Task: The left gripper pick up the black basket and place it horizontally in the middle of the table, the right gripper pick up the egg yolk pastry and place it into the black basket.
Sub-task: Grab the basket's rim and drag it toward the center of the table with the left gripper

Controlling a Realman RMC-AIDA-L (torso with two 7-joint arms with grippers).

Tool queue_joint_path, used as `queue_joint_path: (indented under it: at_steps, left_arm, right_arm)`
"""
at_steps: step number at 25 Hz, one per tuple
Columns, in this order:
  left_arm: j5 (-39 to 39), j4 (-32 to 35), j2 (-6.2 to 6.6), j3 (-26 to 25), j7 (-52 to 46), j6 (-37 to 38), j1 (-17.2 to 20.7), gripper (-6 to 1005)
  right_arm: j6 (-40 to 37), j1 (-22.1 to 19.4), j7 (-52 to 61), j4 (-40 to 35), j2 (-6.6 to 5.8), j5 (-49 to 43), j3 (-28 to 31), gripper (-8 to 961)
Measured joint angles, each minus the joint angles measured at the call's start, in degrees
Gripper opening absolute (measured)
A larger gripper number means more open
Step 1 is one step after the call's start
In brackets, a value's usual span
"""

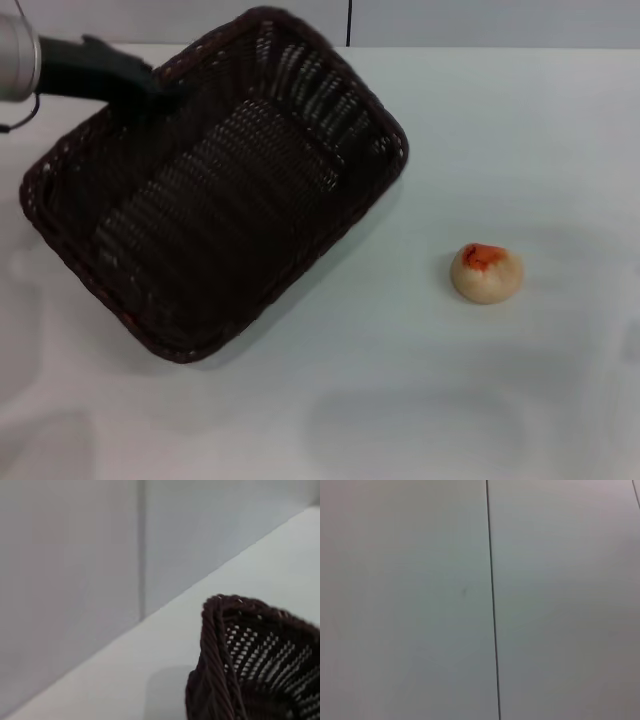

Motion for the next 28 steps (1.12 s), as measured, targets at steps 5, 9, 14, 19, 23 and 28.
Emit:
queue_joint_path:
  at_steps: [5,9,14,19,23,28]
  left_arm:
    - [-5.4,-0.1,1.77,-1.9,4.5,-6.4,-2.6,198]
    - [-8.3,-0.3,2.76,-1.9,7.7,-11.3,-4.5,199]
    - [-8.5,-0.8,2.83,-1.3,10.9,-16.7,-7.2,199]
    - [-7.9,-0.8,2.49,0.2,13.2,-20.0,-9.8,201]
    - [-7.8,-1.3,2.49,5.4,14.2,-20.0,-10.7,214]
    - [-6.1,-2.0,1.13,7.4,15.3,-19.1,-11.3,231]
  right_arm:
    - [0.0,-0.2,0.0,-0.1,0.00,0.0,0.2,508]
    - [0.0,-0.5,0.0,-0.1,0.00,0.0,0.3,507]
    - [0.0,-0.6,0.0,-0.1,0.00,0.0,0.5,507]
    - [0.0,-0.4,0.1,-0.5,0.00,0.0,0.5,507]
    - [0.0,-0.7,0.2,-0.5,0.00,0.0,0.5,507]
    - [0.0,-1.4,0.4,-0.5,0.00,0.0,0.5,506]
